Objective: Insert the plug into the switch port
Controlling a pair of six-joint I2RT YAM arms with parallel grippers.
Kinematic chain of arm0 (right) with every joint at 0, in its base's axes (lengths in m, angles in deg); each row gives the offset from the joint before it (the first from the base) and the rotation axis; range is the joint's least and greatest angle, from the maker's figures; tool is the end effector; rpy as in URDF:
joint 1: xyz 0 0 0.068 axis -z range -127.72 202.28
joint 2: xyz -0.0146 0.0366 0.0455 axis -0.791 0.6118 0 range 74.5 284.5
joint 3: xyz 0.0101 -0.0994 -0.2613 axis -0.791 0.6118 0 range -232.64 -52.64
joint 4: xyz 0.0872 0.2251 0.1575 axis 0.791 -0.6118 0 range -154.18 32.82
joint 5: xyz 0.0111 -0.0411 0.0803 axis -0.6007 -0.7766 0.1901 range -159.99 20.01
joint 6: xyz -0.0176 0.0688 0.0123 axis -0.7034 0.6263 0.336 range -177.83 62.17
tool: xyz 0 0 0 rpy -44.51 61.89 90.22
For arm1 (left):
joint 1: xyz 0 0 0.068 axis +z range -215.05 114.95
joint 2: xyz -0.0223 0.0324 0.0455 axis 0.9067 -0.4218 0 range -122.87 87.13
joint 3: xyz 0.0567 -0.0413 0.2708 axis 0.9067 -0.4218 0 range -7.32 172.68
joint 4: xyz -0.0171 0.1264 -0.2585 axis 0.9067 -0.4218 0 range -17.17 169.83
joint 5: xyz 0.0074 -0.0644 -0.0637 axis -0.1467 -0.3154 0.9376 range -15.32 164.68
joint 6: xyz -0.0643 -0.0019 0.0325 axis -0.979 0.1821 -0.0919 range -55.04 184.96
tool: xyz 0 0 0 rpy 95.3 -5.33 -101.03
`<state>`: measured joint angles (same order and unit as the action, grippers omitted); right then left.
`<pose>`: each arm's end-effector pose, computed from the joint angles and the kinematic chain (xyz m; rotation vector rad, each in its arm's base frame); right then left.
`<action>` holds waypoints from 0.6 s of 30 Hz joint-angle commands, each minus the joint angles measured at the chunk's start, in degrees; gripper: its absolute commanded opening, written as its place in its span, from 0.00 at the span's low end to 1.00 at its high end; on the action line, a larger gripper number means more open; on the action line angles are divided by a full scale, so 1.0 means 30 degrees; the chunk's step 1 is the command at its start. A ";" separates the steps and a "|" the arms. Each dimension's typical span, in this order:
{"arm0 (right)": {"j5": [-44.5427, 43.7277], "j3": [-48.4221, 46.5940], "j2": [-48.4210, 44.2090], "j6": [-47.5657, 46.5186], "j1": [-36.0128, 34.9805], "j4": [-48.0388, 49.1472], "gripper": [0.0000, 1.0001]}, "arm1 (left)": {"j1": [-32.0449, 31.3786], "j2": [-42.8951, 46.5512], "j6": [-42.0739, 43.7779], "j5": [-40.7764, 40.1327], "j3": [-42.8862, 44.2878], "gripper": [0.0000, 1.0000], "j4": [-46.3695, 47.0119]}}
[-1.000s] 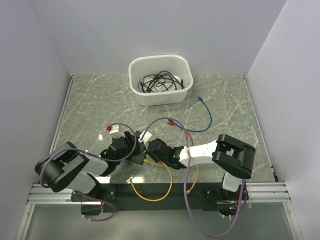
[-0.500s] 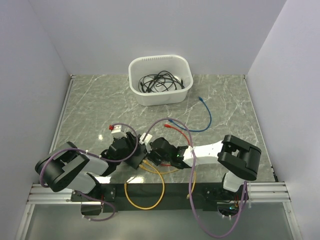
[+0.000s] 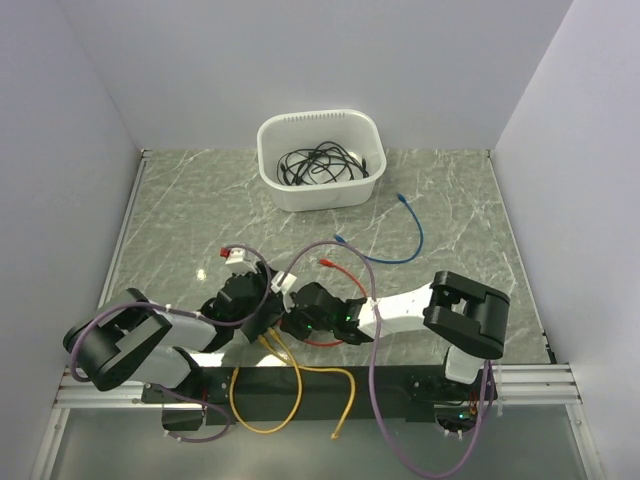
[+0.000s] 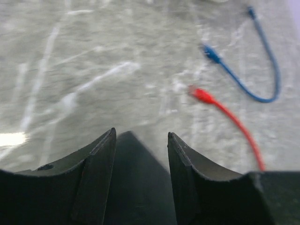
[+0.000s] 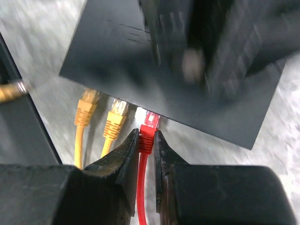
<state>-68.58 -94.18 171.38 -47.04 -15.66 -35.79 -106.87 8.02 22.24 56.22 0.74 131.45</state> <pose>0.1369 0.3417 0.1174 -1.1034 1.9945 0.7912 0.1895 -0.1442 0.0972 -0.2383 1.9384 -0.6902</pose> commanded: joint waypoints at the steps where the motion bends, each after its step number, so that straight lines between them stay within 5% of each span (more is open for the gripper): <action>1: -0.2894 -0.3230 -0.0039 0.0737 0.0089 0.7524 0.00 | -0.1528 -0.0377 -0.1610 0.5274 -0.0078 0.53 -0.2966; 5: -0.3340 -0.3731 0.0547 0.1266 0.0118 0.6436 0.01 | -0.1498 -0.0582 -0.1405 0.5303 0.0244 0.53 -0.3112; 18: -0.4366 -0.2240 -0.0535 0.2057 0.0118 0.4912 0.32 | 0.0023 0.0792 -0.0585 0.5096 0.1270 0.56 -0.5483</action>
<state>-76.95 -97.79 173.83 -41.60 -16.21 -33.02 -106.57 9.46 18.77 63.01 4.60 124.85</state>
